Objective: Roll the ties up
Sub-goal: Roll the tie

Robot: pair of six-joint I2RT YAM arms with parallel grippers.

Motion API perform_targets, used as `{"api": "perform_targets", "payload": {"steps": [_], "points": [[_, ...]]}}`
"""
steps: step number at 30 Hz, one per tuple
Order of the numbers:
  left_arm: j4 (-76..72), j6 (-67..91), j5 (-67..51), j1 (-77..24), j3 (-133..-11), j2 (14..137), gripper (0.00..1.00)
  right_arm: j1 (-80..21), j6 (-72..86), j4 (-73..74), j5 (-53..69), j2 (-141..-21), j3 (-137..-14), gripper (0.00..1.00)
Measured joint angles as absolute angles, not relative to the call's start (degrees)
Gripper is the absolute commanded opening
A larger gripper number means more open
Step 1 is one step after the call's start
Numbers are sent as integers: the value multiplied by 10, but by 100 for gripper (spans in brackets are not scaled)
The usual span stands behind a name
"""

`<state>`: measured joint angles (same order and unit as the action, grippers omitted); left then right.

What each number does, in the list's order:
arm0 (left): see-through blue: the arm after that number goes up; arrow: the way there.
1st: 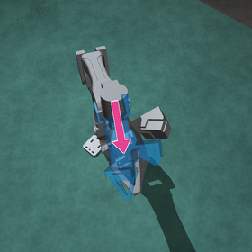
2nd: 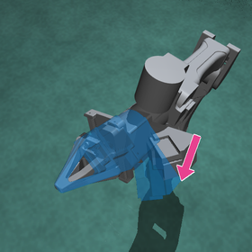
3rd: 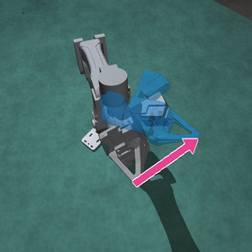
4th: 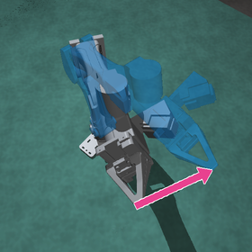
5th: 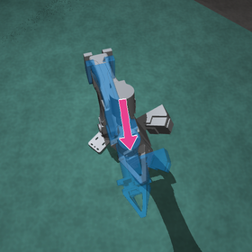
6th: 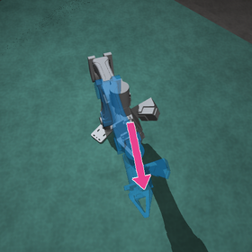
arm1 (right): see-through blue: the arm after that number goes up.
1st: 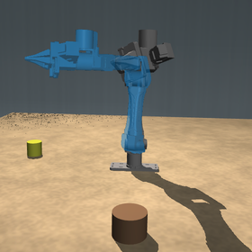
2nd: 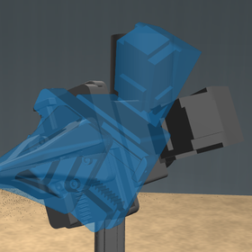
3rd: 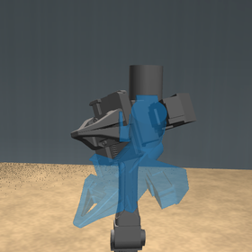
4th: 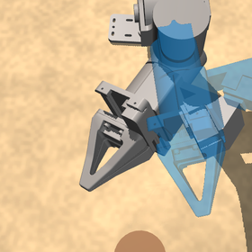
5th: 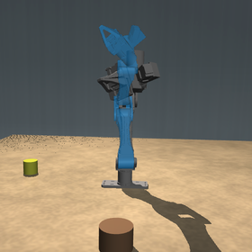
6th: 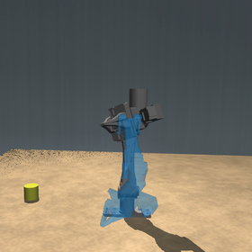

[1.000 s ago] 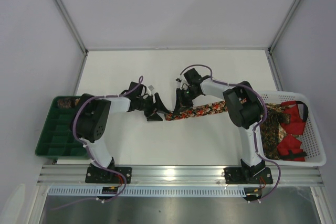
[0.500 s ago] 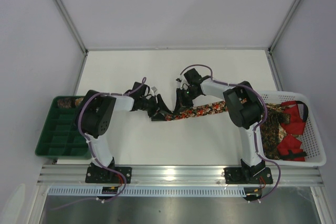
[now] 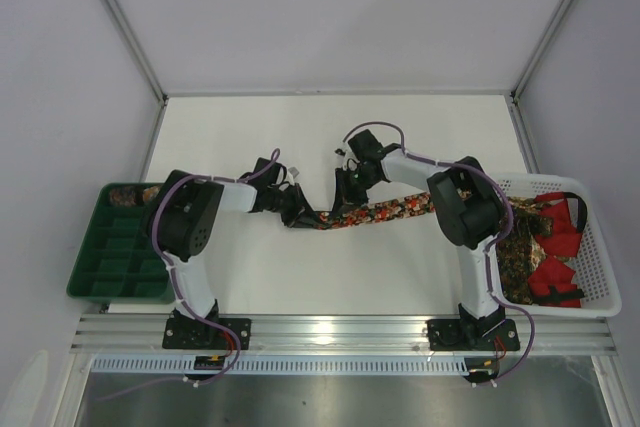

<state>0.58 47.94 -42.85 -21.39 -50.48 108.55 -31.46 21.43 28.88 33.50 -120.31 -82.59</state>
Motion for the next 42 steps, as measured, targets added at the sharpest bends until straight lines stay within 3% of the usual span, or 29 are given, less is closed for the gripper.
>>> {"api": "perform_targets", "payload": {"steps": [19, 42], "points": [[95, 429, -320, -216, -500, 1011, 0, -356, 248, 304, 306, -1167, -823, 9], [206, 409, -285, -224, -550, 972, 1, -363, 265, 279, 332, -1239, -871, 9]]}}
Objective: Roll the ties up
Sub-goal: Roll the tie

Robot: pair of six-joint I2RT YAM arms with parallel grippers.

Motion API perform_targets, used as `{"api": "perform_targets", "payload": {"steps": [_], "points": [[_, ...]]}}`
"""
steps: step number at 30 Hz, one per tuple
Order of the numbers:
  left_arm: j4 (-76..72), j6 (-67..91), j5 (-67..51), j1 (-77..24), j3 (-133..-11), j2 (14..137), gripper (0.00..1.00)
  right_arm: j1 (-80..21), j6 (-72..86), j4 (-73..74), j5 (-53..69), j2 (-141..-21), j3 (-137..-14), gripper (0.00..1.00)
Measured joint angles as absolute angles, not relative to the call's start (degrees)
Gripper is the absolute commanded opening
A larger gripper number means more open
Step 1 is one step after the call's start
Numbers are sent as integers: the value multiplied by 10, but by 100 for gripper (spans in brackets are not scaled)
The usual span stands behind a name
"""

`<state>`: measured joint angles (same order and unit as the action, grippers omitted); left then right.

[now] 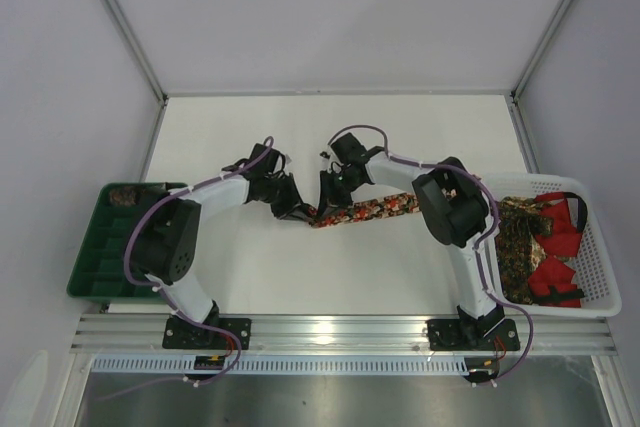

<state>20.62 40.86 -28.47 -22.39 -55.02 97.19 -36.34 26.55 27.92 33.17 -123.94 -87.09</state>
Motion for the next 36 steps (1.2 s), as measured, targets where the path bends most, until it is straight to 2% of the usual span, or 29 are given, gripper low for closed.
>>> {"api": "perform_targets", "payload": {"steps": [12, 23, 36], "points": [[288, 394, -250, -260, -669, 1031, 0, -366, 291, 250, 350, -1260, -878, 9], [323, 375, -216, -266, -675, 1040, 0, -358, 299, 241, 355, -1253, -861, 8], [379, 364, -176, -304, -736, 1088, 1, -325, 301, 240, 342, -1225, -825, 9]]}}
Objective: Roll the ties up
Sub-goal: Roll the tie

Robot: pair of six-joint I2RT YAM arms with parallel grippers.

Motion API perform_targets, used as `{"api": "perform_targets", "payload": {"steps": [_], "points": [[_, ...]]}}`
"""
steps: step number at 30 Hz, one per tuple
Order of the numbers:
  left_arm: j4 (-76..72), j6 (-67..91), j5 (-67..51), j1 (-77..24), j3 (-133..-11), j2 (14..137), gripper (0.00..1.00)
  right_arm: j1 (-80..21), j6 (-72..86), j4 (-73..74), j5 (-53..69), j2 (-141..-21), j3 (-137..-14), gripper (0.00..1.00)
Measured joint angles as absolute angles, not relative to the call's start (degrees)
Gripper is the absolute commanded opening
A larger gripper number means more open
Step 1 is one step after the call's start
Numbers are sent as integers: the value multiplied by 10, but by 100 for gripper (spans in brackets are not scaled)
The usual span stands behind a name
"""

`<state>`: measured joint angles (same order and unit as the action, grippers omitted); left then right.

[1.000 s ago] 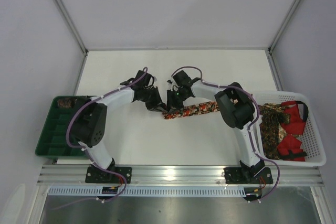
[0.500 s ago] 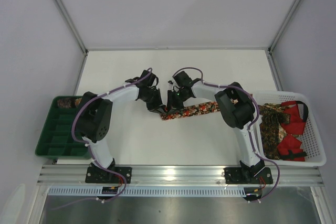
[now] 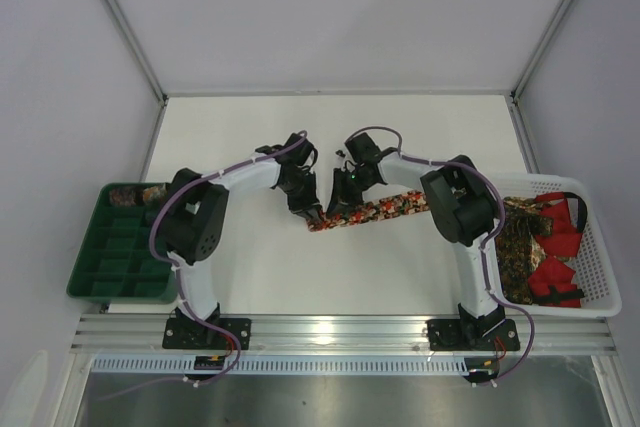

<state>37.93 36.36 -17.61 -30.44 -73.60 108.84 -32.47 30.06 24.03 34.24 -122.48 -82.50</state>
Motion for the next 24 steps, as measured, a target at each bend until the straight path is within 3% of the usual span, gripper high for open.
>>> {"api": "perform_targets", "payload": {"steps": [4, 9, 13, 14, 17, 24], "points": [[390, 364, -169, -312, -753, 1103, 3, -316, 304, 239, 341, -1213, -807, 8], [394, 361, -167, -318, -762, 1110, 32, -303, 305, 237, 343, -1196, -793, 8], [387, 361, -171, -321, -762, 1110, 35, -290, 307, 236, 346, -1187, -787, 8], [382, 361, -172, -321, -760, 1110, 42, -287, 307, 236, 348, -1186, -786, 8], [355, 360, -186, -322, -741, 1099, 50, -277, 313, 234, 361, -1185, -786, 8], [305, 360, -191, -323, -678, 1046, 60, -266, 316, 234, 386, -1185, -787, 8]]}}
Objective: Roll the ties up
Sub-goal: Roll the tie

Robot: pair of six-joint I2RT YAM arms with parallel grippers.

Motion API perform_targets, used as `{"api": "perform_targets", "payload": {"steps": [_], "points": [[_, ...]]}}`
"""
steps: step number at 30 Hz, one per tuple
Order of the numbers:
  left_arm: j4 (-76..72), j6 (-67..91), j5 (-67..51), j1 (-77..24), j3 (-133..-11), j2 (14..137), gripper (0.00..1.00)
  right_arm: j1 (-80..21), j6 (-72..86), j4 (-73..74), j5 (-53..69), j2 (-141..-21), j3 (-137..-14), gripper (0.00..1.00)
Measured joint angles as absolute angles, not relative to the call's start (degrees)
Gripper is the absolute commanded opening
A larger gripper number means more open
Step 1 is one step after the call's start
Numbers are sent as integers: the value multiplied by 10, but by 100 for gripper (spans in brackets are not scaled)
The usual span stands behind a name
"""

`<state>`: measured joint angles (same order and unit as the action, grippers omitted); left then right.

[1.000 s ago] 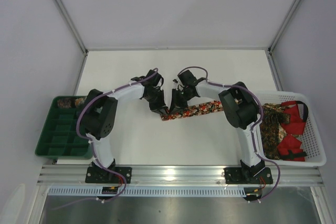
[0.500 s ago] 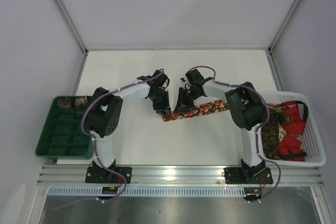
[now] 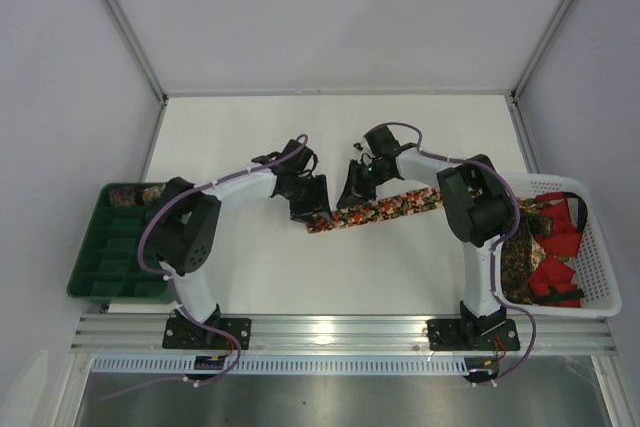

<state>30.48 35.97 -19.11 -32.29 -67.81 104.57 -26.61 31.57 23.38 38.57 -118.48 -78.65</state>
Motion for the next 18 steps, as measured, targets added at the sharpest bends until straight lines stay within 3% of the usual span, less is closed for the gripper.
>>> {"api": "perform_targets", "payload": {"steps": [10, 18], "points": [[253, 359, -197, -323, -630, 996, 59, -266, 330, 227, 415, -1185, -789, 8], [223, 359, -197, -323, -611, 978, 51, -266, 330, 227, 419, -1185, -799, 8]]}}
